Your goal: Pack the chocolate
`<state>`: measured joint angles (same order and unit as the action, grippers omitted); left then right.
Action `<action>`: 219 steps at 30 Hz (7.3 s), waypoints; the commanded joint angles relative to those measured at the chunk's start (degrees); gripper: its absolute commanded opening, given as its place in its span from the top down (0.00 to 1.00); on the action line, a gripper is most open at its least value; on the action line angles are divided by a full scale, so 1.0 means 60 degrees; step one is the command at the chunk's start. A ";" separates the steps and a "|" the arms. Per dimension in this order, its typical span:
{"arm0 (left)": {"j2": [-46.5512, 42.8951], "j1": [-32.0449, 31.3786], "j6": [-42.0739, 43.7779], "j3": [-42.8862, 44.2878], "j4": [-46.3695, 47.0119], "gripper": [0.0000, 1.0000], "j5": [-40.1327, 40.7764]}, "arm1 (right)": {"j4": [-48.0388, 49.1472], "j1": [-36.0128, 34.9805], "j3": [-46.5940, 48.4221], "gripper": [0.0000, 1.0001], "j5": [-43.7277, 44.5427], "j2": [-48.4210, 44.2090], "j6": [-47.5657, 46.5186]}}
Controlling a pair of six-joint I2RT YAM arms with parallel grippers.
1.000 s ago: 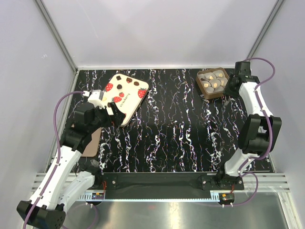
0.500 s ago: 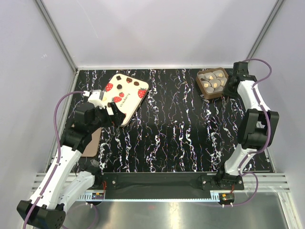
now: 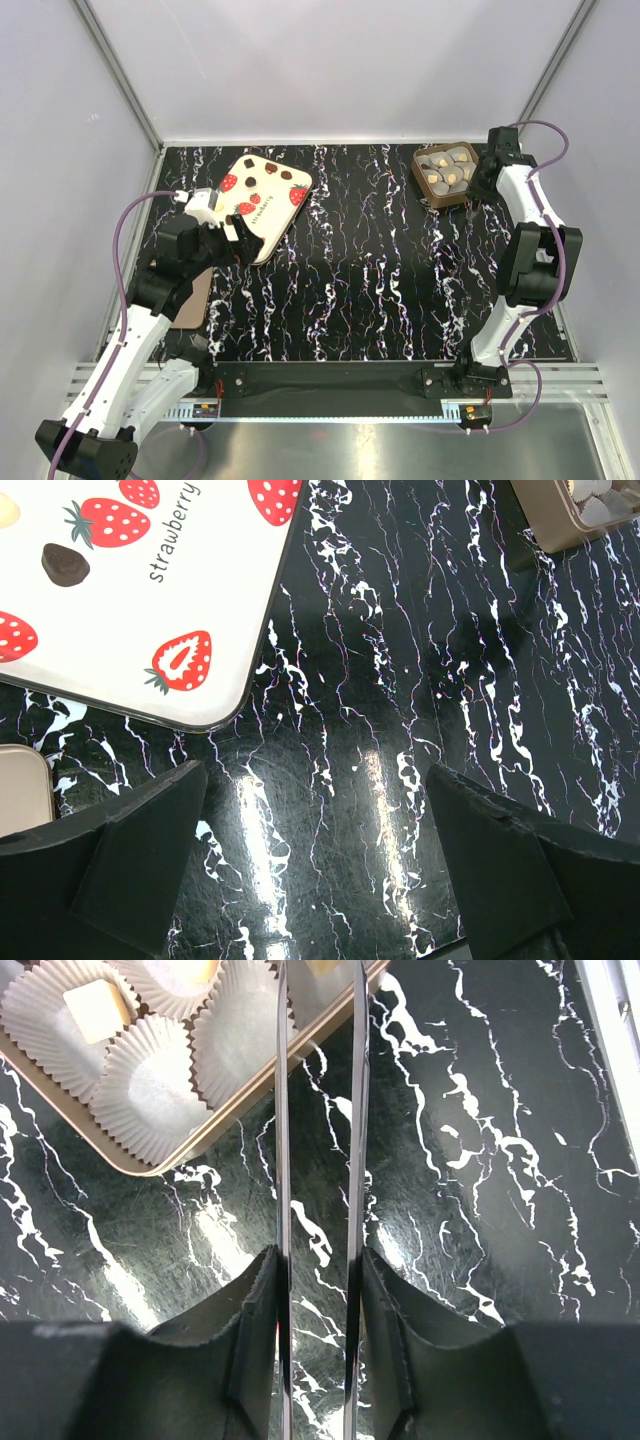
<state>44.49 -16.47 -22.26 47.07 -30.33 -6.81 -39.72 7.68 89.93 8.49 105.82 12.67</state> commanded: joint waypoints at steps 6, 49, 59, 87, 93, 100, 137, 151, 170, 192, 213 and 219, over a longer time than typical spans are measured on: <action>-0.0003 0.0050 0.0165 0.0139 0.0337 0.01 0.0095 | -0.0249 0.0038 0.0671 0.58 0.0592 0.0000 -0.0016; 0.0100 0.0050 0.0121 0.0139 0.0411 0.01 -0.0037 | -0.0806 -0.0634 0.1915 0.51 -0.1312 -0.0688 0.0291; -0.0003 0.0050 0.0136 0.0138 0.0367 0.01 0.0124 | 0.0818 -0.3665 0.1448 0.53 -0.2015 -0.1011 0.1081; -0.0354 0.0050 0.0107 0.0095 0.0293 0.01 0.0344 | 0.1772 -0.7769 0.4535 0.53 -0.1024 0.3293 -0.0850; -0.0340 0.0050 0.0107 0.0080 0.0294 0.01 0.0299 | 0.1655 -0.7770 0.5576 0.51 -0.0596 0.4217 -0.1583; -0.0296 0.0050 0.0121 0.0109 0.0308 0.01 0.0329 | 0.1480 -0.7784 0.6134 0.50 -0.0288 0.4775 -0.2053; -0.0281 0.0079 0.0121 0.0095 0.0250 0.01 0.0446 | 0.1640 -0.7638 0.6633 0.57 -0.1196 0.5728 -0.2448; -0.0340 0.0079 0.0107 0.0080 0.0279 0.01 0.0417 | 0.1977 -0.7623 0.4964 0.66 -0.1853 0.4016 -0.2170; -0.0398 0.0079 0.0107 0.0065 0.0264 0.01 0.0446 | 0.1011 -0.7025 0.4378 0.69 -0.2016 0.1789 -0.1145; -0.0398 0.0079 0.0077 0.0036 0.0294 0.01 0.0300 | -0.0718 -0.1326 0.0348 0.68 -0.0492 -0.1627 -0.0500; -0.0354 0.0079 0.0063 0.0007 0.0323 0.01 0.0212 | -0.1349 -0.0563 0.0129 0.68 -0.0522 -0.1187 -0.0133; -0.0398 0.0079 0.0048 0.0021 0.0352 0.01 0.0197 | -0.1436 -0.0563 0.0305 0.67 -0.0550 -0.0865 -0.0163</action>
<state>42.85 -16.27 -22.28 47.07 -30.33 -5.37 -48.80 4.25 90.59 5.32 100.03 11.64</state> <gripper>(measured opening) 0.988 0.350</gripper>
